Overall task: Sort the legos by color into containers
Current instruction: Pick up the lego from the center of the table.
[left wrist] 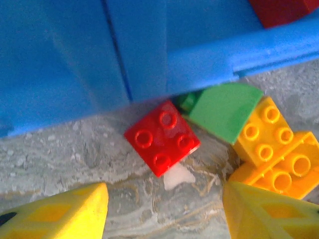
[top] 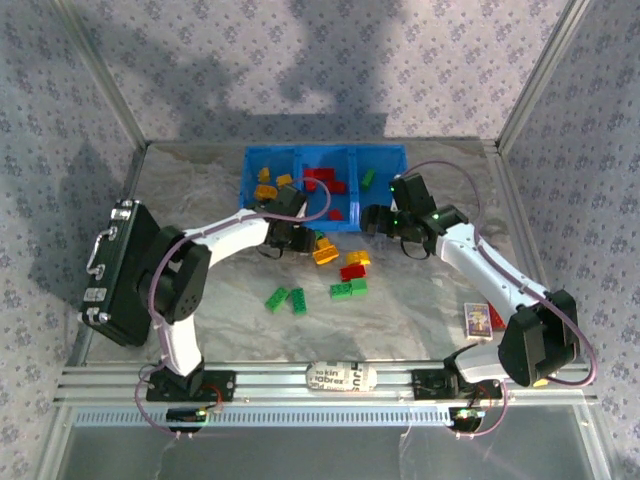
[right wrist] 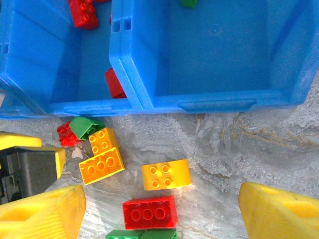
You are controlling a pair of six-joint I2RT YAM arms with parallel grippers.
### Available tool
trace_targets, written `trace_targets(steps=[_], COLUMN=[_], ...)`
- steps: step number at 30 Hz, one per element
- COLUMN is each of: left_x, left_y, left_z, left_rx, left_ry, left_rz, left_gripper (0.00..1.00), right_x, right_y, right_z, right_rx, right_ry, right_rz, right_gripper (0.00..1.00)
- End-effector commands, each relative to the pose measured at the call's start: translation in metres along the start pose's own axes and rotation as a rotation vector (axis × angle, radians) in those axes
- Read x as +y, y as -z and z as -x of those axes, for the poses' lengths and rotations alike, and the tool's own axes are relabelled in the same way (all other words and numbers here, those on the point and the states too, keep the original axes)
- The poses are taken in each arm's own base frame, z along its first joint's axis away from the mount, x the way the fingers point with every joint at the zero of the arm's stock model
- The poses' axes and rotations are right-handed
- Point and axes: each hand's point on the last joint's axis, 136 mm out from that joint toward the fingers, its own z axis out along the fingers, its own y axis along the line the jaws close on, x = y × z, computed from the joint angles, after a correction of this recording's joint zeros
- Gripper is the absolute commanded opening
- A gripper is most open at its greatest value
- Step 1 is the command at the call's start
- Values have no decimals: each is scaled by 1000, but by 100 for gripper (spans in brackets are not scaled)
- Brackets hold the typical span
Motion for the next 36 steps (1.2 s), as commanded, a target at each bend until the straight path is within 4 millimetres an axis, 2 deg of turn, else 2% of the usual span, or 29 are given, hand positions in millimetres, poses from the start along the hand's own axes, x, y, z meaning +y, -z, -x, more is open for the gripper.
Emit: trace_targets(steps=[1,16,25,29,36], left_x=[3,5,8,5,-4], left_y=[-6,-32,-33,-21,24], left_z=[6,14,3,4,21], left_rx=[26,74,98,90,-3], left_ry=[-29,-35,-30,-36,-40], left_rz=[23,31,37,38,24], left_gripper=[62,58,40,32,31], right_x=[0,-11,-14,-15,-21], right_y=[0,-11,-11,-7,1], right_z=[1,-7,-7,-6,-9], right_rx=[-10,17,23,19,8], right_ry=[-19,-39,-44,-44,-55], right_rz=[28,37,36,33,31], right_gripper=[82,82,82,82,82])
